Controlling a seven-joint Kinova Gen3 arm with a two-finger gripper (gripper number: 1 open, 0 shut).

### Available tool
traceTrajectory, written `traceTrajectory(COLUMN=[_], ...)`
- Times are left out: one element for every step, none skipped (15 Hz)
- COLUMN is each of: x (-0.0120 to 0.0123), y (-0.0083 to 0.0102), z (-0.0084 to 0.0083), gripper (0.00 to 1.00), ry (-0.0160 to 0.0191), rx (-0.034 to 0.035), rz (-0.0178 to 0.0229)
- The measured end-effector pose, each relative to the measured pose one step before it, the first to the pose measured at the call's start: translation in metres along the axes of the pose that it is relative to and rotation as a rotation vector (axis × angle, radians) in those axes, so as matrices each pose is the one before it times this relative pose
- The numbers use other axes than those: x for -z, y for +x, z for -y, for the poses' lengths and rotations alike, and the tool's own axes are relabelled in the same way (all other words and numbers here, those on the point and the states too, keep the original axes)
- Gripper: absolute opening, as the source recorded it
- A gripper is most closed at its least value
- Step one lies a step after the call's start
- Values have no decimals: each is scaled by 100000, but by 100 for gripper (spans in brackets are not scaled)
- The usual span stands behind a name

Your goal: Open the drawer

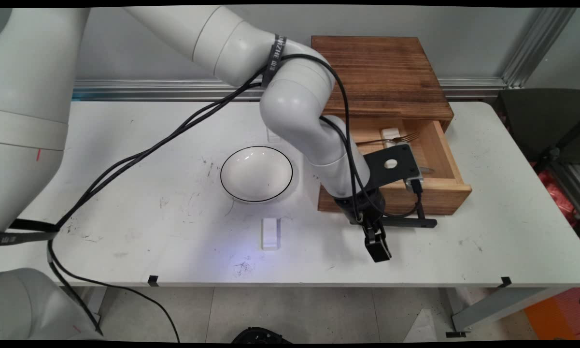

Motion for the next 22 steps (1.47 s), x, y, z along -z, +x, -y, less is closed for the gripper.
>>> traceTrajectory(x=[6,-4,1,12,10,-2,-2,-28,-31,-15,-25,-30,-44,-26,-29,-30,2,36,-19,-38,-33,-34], y=[-34,-23,-30,-27,-33,-34,-41,-39,-40,-45,-23,-27,2,-8,5,28,8,5,23,24,17,23], z=[-315,-269,-290,-254,-343,-268,-260,-309,-303,-298,-264,-283,-323,-201,-182,-231,-212,-242,-227,-179,-144,-137], gripper=[100,100,100,100,100,100,100,100,100,100,100,100,100,100,100,100,100,100,100,100,100,100], ry=[-464,-383,-413,-352,-479,-379,-360,-454,-439,-405,-366,-392,-464,-291,-272,-349,-303,-356,-343,-283,-201,-214], rx=[129,134,163,134,128,106,108,129,126,148,96,139,138,91,123,116,115,149,112,104,77,100], rz=[37,59,56,52,86,73,79,89,51,37,-8,10,-9,-54,-32,-79,-46,-90,-25,-22,0,-27])
